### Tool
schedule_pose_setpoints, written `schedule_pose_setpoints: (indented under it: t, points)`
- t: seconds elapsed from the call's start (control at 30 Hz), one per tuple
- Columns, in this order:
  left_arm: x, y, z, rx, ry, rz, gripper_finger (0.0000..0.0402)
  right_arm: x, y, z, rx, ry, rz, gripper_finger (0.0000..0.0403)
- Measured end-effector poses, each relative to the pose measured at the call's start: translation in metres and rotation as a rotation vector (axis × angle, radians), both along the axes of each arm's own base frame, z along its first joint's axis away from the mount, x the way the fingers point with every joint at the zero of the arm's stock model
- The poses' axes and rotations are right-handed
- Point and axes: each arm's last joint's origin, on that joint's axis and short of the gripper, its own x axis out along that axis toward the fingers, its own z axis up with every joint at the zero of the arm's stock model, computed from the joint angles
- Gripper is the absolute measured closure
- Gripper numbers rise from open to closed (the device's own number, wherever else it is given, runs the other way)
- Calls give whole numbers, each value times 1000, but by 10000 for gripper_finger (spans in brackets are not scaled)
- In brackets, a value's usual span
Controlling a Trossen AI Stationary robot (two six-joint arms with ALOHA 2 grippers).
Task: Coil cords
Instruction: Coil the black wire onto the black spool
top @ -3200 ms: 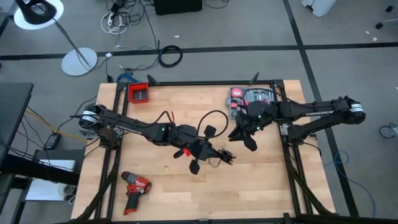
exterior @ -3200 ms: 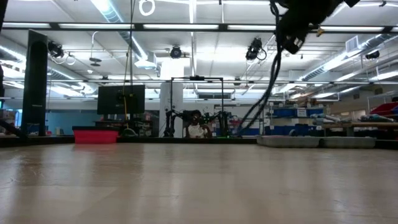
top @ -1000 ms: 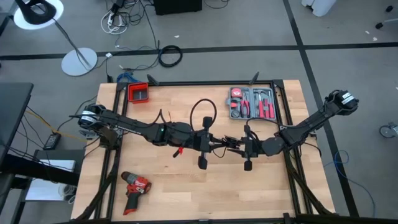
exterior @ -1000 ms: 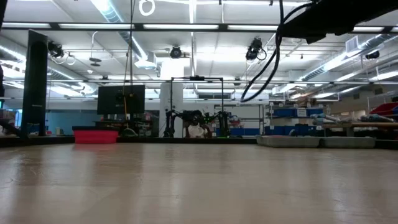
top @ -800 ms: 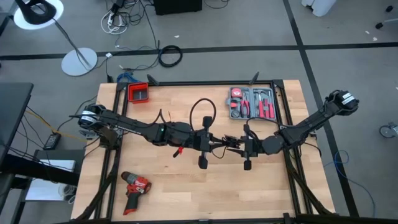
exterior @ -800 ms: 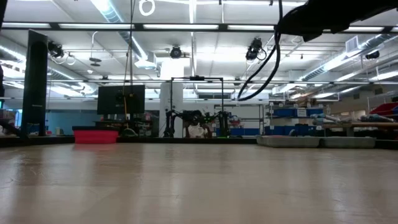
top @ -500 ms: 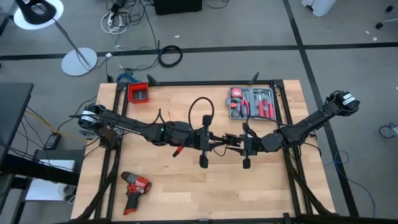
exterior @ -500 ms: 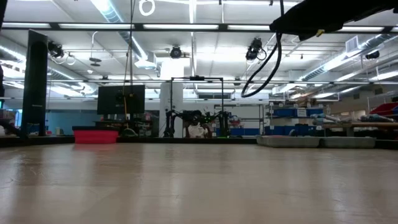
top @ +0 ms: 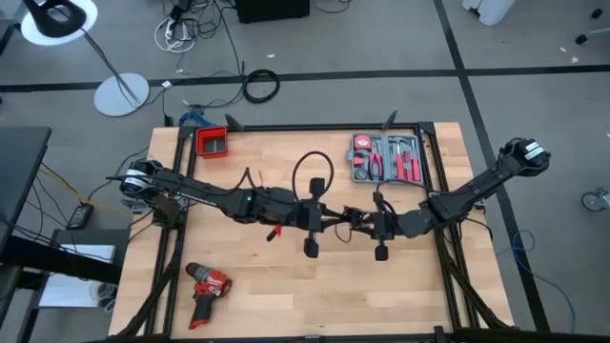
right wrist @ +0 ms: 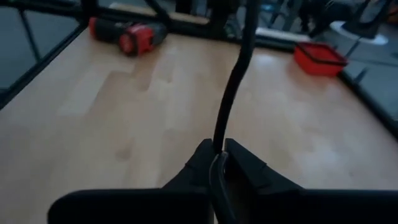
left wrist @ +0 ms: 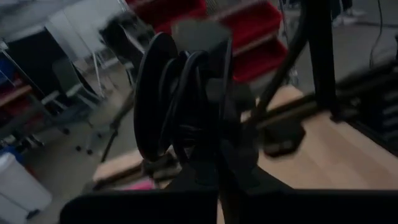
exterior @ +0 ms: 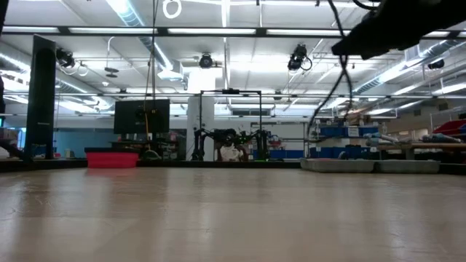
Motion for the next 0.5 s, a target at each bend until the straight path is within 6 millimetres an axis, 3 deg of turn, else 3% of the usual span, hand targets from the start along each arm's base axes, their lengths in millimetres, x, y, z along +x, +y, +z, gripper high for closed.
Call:
schedule_pose_setpoints:
  t: [0.27,0.5]
  points:
    - [-4,1,-18,-47,187,35,401,-17,11,6,47,44,57,390]
    - [-6,2,-25,-70,263,60,401,-24,16,33,25,152,70,390]
